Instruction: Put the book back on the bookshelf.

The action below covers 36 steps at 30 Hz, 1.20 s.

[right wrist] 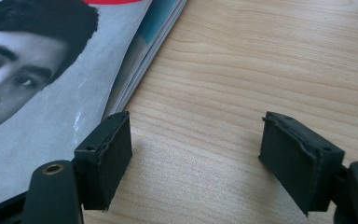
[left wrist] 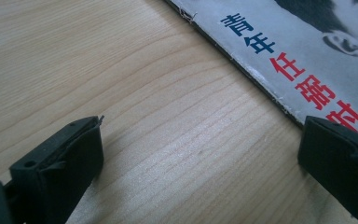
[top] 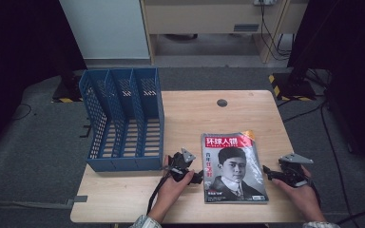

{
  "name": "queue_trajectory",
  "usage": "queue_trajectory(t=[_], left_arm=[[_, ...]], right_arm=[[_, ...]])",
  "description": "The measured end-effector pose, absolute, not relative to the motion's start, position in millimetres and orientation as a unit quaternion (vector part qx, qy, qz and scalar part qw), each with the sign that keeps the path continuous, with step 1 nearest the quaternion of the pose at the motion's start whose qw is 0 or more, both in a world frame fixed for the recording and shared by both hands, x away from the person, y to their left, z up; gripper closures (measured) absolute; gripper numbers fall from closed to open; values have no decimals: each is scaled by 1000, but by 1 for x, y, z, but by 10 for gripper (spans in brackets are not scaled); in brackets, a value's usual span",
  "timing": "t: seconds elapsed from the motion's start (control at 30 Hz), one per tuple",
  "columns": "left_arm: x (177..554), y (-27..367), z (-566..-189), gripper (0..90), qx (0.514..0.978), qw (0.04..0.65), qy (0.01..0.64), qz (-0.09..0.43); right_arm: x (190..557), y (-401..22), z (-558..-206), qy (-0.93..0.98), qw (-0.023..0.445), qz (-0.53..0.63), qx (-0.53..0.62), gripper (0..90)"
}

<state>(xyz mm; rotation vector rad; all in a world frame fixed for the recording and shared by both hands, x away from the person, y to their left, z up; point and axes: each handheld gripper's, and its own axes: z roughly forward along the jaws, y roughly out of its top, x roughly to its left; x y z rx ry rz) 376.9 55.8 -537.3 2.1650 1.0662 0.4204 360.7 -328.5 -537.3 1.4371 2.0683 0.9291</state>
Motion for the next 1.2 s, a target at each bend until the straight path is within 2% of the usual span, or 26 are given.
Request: queue_trajectory(t=[0.13,0.33,0.57,0.7,0.8,1.0,1.2], left_arm=[[376,55,-533,56,825,358,412,150],[372,58,-521,56,811,386,409,162],[365,55,-514,70,809,412,393,146],[358,45,-513,94,817,415,376,141],[354,37,-512,99,823,424,352,137],[345,28,-511,92,831,420,332,150],[348,21,-516,88,832,407,350,138]], right_arm=[[361,-329,-537,751,224,338,521,250],[362,-333,-532,738,231,345,532,274],[363,-334,-528,731,227,366,529,394],[363,-332,-527,737,223,375,516,421],[364,-328,-525,739,214,386,509,371],[367,-310,-520,752,198,396,489,154],[382,-303,-518,751,189,409,482,141]])
